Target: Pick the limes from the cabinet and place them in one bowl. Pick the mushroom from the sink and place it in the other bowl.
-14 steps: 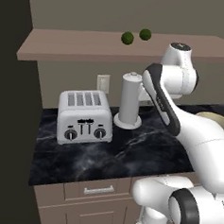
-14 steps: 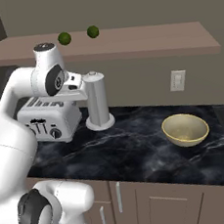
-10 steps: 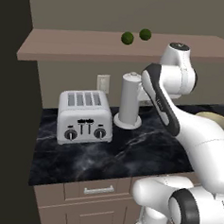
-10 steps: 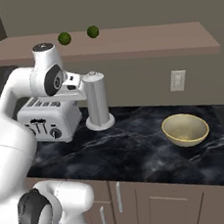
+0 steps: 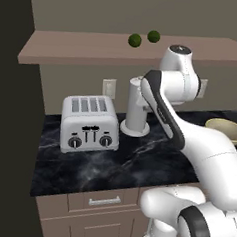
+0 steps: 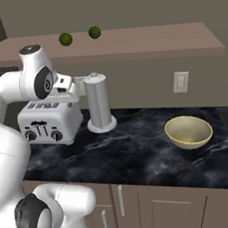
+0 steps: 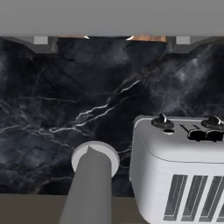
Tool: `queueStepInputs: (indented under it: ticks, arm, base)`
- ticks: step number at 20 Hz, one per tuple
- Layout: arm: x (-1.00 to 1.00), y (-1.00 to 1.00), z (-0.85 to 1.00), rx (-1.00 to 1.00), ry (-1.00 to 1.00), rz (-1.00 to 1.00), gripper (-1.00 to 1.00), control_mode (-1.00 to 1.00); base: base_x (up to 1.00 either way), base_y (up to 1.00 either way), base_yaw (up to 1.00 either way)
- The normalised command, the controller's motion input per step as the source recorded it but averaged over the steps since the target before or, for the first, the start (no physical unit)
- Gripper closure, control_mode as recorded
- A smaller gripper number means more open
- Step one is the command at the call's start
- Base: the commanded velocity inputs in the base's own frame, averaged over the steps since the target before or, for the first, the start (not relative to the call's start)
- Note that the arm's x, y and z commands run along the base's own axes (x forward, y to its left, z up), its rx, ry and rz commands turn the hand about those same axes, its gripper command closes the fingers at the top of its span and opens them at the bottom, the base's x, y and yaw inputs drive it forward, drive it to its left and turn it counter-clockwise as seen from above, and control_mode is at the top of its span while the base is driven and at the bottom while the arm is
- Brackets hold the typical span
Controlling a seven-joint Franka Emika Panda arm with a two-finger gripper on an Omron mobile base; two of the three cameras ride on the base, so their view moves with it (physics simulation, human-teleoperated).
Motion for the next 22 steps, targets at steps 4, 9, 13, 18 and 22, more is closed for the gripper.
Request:
queueStepInputs:
  ticks: [4,9,13,18,22]
  arm:
    - [-0.22,0.03,0.14,0.00,-0.12,-0.02,-1.00,-1.00]
    - [-0.13,0.10,0.41,-0.02,-0.02,-0.01,-1.00,-1.00]
    - [-0.09,0.01,0.67,0.00,-0.04,-0.01,-1.00,-1.00]
    - [-0.02,0.00,0.57,-0.03,-0.22,-0.03,-1.00,-1.00]
    - [-0.01,0.00,0.59,-0.05,-0.25,-0.08,-1.00,-1.00]
  base:
    - [0.00,0.00,0.00]
    - [0.00,0.00,0.00]
    - [0.00,0.00,0.00]
    - [0.00,0.00,0.00]
    - [0.00,0.00,0.00]
